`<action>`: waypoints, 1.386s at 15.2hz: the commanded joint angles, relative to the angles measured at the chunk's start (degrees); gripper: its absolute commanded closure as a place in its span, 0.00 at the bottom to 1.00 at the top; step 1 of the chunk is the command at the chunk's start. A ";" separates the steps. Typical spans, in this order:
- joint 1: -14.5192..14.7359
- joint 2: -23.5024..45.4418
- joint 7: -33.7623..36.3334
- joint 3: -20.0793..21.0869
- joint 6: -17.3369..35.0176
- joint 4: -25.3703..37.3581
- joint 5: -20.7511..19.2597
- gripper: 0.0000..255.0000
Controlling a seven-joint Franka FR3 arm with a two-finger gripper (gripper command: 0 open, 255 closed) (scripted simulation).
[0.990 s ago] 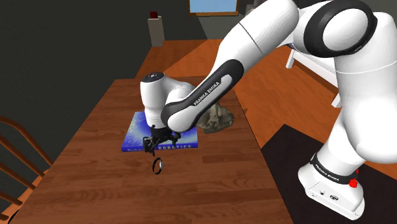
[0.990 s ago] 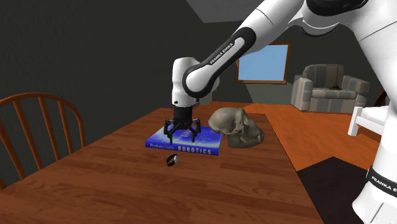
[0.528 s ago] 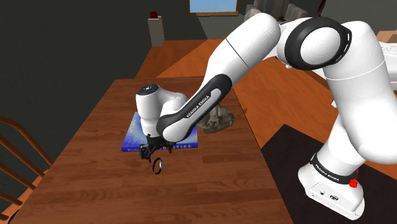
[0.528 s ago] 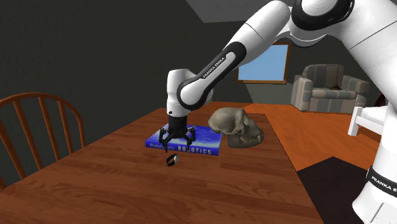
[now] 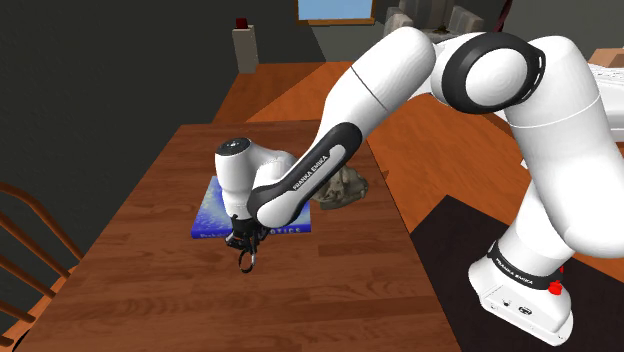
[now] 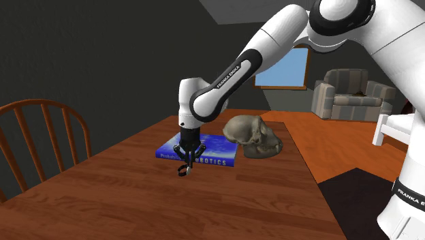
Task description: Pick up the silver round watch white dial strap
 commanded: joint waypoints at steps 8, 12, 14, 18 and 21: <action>-0.38 -1.54 -0.30 0.47 -1.28 -0.24 0.52 1.00; -0.83 -3.59 -0.73 1.12 -3.30 -0.24 1.29 1.00; -1.05 -4.58 -0.94 1.42 -4.34 -0.16 1.67 1.00; -1.45 -6.48 -1.37 2.01 -6.48 0.14 2.45 1.00; -1.65 -7.45 -1.59 2.30 -7.66 0.38 2.86 1.00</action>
